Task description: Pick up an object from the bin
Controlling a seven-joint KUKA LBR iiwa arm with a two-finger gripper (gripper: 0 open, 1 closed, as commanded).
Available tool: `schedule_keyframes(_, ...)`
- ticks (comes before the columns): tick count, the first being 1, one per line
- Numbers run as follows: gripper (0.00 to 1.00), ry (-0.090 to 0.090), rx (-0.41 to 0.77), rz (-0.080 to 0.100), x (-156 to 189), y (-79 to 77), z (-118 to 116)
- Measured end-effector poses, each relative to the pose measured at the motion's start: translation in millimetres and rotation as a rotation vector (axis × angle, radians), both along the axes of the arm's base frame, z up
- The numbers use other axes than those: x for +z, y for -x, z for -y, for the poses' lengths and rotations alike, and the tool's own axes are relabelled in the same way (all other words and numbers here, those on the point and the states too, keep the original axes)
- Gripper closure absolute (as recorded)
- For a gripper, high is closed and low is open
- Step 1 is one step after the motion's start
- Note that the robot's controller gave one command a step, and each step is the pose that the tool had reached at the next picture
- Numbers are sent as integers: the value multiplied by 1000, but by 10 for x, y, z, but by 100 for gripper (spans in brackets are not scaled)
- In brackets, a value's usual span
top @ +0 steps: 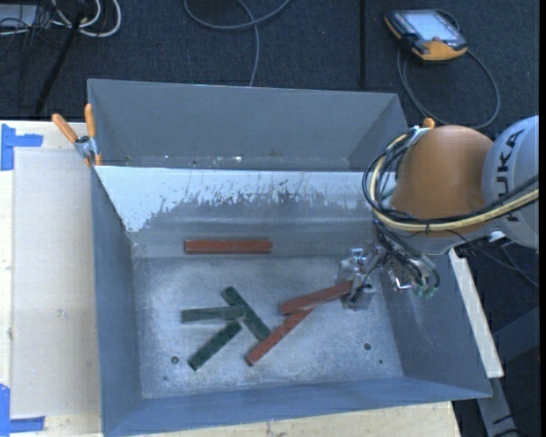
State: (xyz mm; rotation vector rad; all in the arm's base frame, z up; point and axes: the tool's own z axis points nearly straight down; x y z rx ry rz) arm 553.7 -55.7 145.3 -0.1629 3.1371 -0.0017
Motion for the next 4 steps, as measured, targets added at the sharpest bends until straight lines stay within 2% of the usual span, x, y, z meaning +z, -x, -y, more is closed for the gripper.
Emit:
schedule_keyframes(1,100,-2,-187,-1,-151,-69,-66)
schedule_keyframes(2,100,-1,-33,-2,-263,15,-82)
schedule_keyframes(3,100,-2,-116,-3,133,-9,-60)
schedule_keyframes(4,100,-2,39,-1,701,-124,-95)
